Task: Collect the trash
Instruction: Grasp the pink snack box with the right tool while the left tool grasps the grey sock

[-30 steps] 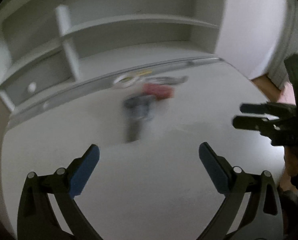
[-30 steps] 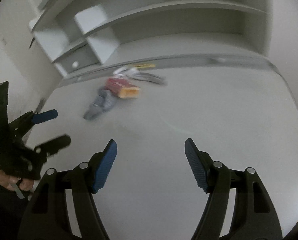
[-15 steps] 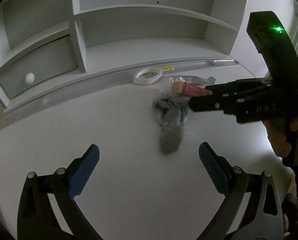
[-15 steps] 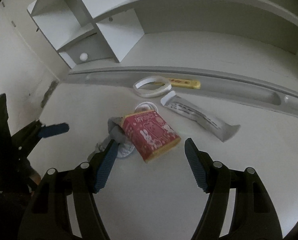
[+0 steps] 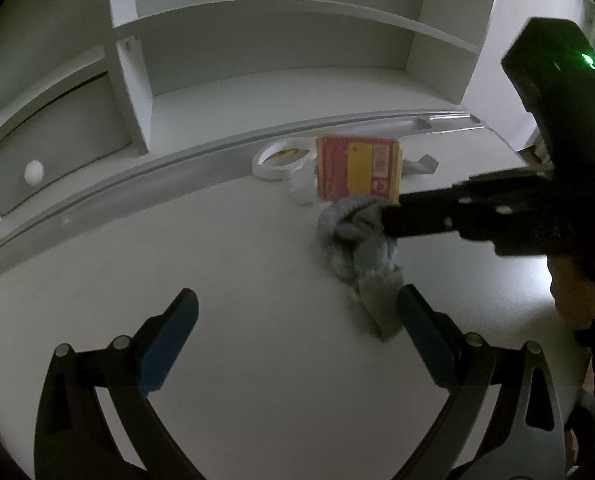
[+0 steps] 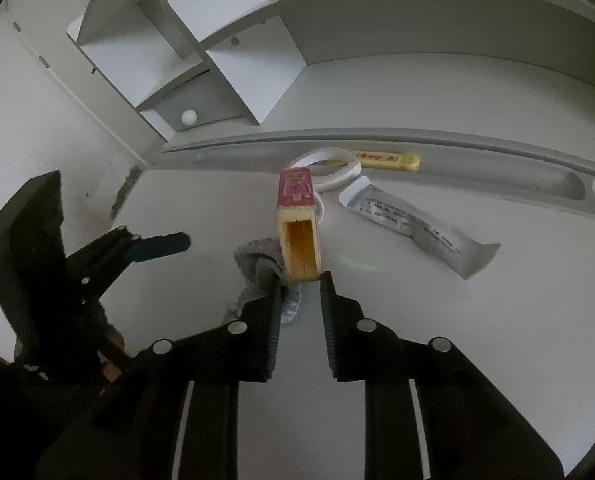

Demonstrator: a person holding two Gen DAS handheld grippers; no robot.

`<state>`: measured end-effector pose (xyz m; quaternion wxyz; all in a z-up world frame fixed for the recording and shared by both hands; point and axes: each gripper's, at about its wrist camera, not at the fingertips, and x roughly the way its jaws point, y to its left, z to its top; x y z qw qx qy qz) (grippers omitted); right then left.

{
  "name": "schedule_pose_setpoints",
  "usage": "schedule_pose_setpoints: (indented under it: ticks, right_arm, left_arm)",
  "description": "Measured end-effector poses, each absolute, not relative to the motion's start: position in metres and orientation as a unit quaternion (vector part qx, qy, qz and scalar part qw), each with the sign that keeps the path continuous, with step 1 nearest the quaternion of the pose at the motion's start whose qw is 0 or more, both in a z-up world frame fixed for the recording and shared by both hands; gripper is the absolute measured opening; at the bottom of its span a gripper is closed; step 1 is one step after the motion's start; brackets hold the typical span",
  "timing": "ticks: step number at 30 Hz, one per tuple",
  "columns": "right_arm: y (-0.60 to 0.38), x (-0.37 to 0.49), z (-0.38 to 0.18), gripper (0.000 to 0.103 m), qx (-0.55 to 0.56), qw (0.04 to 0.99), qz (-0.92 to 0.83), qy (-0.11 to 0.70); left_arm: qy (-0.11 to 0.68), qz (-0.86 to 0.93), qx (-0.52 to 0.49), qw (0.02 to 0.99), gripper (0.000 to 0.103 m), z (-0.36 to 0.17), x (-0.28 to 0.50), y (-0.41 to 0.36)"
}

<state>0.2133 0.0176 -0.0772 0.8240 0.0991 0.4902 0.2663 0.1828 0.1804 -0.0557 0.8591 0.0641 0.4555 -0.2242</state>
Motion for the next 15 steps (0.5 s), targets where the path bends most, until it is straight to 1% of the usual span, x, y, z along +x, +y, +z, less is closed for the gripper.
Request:
schedule_pose_setpoints:
  ticks: [7, 8, 9, 11, 15]
  right_arm:
    - [0.003, 0.187, -0.069, 0.018, 0.093, 0.828, 0.256, 0.49]
    - [0.001, 0.183, -0.07, 0.019, 0.092, 0.827, 0.255, 0.493]
    - [-0.002, 0.18, -0.071, 0.022, 0.091, 0.825, 0.253, 0.497]
    - [-0.008, 0.173, -0.073, 0.055, 0.089, 0.827, 0.239, 0.501]
    - [-0.021, 0.164, -0.07, 0.056, 0.105, 0.833, 0.233, 0.49]
  left_arm:
    - [0.454, -0.248, 0.065, 0.853, 0.096, -0.053, 0.18, 0.166]
    - [0.453, -0.251, 0.064, 0.853, 0.096, -0.052, 0.179, 0.166]
    - [0.452, -0.253, 0.063, 0.853, 0.096, -0.051, 0.179, 0.167]
    - [0.453, -0.252, 0.061, 0.853, 0.096, -0.049, 0.179, 0.167]
    - [0.458, -0.262, 0.057, 0.848, 0.096, -0.049, 0.177, 0.161]
